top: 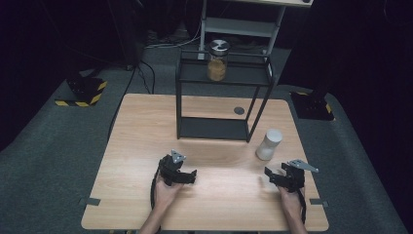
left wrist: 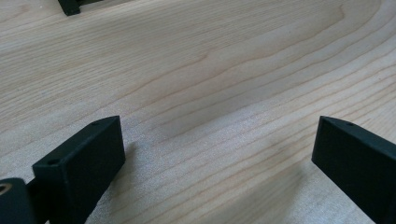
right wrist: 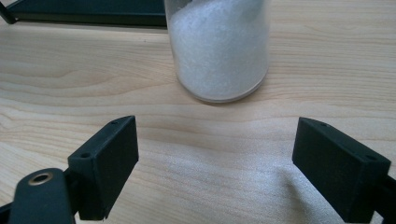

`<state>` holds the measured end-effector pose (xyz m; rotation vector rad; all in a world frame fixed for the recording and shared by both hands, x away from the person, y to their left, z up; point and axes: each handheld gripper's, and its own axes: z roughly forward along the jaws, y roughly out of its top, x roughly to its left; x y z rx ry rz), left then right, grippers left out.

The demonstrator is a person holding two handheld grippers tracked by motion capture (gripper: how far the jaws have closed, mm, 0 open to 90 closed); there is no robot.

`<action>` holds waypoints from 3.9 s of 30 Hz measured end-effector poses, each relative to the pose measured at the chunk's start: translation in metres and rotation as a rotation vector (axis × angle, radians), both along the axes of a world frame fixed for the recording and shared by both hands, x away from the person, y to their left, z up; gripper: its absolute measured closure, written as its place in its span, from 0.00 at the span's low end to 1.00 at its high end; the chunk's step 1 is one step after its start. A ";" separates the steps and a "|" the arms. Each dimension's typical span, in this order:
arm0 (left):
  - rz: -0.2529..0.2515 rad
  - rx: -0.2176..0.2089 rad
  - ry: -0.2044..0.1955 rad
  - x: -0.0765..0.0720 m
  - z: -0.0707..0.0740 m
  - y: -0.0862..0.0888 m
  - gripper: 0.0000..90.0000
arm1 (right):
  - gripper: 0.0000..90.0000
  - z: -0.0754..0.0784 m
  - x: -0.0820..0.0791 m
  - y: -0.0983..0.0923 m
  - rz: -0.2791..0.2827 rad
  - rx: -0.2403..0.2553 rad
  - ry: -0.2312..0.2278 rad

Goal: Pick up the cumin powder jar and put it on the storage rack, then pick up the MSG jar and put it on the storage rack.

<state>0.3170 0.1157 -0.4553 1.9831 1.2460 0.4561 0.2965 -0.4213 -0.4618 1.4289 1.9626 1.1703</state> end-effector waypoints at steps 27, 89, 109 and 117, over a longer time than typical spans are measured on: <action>0.006 -0.005 -0.001 0.000 0.000 0.000 0.03 | 0.15 -0.001 -0.002 0.000 -0.011 0.006 -0.004; 0.014 -0.021 0.000 -0.001 -0.001 0.003 0.05 | 0.13 0.068 0.047 0.043 -0.011 -0.109 0.015; 0.014 -0.022 0.000 -0.001 -0.001 0.003 0.05 | 0.21 0.068 0.075 0.054 -0.088 -0.081 0.025; 0.014 -0.022 0.000 -0.001 -0.001 0.003 0.05 | 0.25 0.066 0.076 0.061 -0.090 -0.105 0.008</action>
